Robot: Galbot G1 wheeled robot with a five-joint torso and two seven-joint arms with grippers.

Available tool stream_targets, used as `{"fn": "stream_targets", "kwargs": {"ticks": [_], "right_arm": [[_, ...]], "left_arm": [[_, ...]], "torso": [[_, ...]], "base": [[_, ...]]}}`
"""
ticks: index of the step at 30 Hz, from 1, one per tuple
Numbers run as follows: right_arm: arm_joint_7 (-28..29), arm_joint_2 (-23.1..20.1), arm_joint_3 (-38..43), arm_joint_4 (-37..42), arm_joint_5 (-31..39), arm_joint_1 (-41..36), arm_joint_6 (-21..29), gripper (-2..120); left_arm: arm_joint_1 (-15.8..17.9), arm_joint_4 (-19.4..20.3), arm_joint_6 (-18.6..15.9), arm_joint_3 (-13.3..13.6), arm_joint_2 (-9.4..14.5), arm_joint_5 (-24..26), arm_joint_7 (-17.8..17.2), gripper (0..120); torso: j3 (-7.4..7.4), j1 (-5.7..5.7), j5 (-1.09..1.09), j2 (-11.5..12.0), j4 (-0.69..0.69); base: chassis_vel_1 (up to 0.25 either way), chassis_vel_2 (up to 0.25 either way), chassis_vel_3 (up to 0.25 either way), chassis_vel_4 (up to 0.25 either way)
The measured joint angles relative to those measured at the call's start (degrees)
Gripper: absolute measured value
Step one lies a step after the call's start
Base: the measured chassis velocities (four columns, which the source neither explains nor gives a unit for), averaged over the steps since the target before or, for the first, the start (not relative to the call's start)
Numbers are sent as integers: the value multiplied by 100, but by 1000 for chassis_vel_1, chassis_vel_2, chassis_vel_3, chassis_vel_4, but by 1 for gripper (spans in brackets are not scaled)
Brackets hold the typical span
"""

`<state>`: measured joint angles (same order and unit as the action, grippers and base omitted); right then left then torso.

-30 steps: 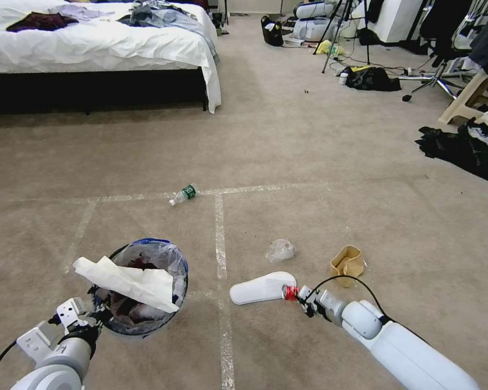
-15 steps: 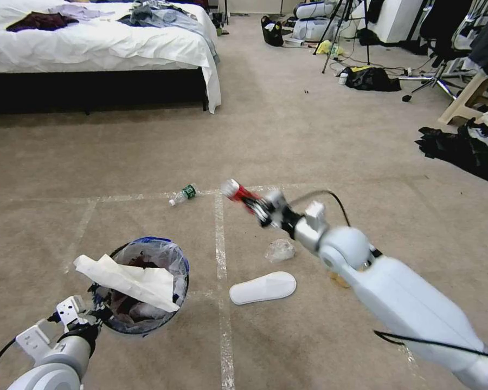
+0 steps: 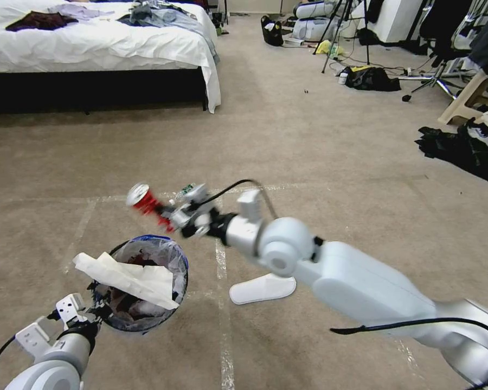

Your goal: Pick up the trash bin and place the garbage on the floor into it.

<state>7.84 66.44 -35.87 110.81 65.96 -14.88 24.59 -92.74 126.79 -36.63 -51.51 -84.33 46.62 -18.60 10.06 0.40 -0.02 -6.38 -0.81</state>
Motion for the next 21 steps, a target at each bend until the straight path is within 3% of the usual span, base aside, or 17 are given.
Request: {"fn": "stream_targets", "kwargs": {"ticks": [4, 12, 21], "right_arm": [[626, 196, -215, 224, 369, 131, 544, 0], [1244, 232, -435, 277, 465, 20, 1004, 0], [1172, 371, -612, -125, 135, -242, 970, 0]], "left_arm": [[31, -27, -4, -9, 4, 22, -7, 0], [71, -55, -6, 2, -4, 29, -9, 0], [40, -31, -7, 8, -24, 29, -9, 0]], "torso": [[0, 0, 1, 0, -1], [0, 0, 1, 0, -2], [0, 0, 1, 0, -2]], "base": [[0, 0, 0, 0], [0, 0, 0, 0], [0, 0, 0, 0]]}}
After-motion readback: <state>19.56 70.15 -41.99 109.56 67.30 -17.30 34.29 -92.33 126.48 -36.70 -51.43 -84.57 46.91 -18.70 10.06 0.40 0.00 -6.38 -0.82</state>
